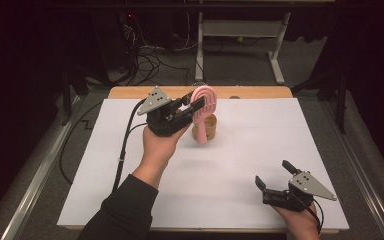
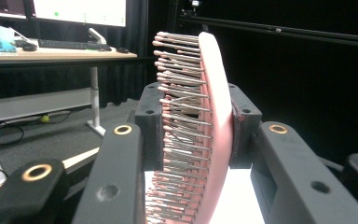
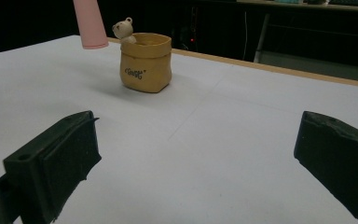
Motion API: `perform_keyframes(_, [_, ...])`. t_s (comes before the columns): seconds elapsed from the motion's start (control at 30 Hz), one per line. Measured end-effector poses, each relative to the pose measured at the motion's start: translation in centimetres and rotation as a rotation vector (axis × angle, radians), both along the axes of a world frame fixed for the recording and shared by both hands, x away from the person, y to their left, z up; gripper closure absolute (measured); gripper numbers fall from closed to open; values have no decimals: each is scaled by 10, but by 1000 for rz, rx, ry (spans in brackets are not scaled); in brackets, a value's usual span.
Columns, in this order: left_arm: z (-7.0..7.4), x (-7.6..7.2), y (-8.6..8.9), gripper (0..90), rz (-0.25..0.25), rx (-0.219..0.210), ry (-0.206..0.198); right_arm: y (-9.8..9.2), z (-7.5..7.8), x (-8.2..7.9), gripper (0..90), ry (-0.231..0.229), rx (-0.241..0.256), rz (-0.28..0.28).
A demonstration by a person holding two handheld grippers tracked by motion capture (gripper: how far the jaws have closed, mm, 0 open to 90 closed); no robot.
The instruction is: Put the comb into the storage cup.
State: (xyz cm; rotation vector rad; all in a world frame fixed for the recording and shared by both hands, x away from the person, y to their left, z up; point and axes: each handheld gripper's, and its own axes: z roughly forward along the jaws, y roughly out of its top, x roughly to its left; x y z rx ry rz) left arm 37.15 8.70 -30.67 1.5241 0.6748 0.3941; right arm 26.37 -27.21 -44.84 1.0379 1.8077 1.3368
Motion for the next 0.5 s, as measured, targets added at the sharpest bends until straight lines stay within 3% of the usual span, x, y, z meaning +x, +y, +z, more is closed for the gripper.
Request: perform_keyframes(0.5, [8,15,-10,644,8,1,-12,1,1,-1,1,-12,-11,7])
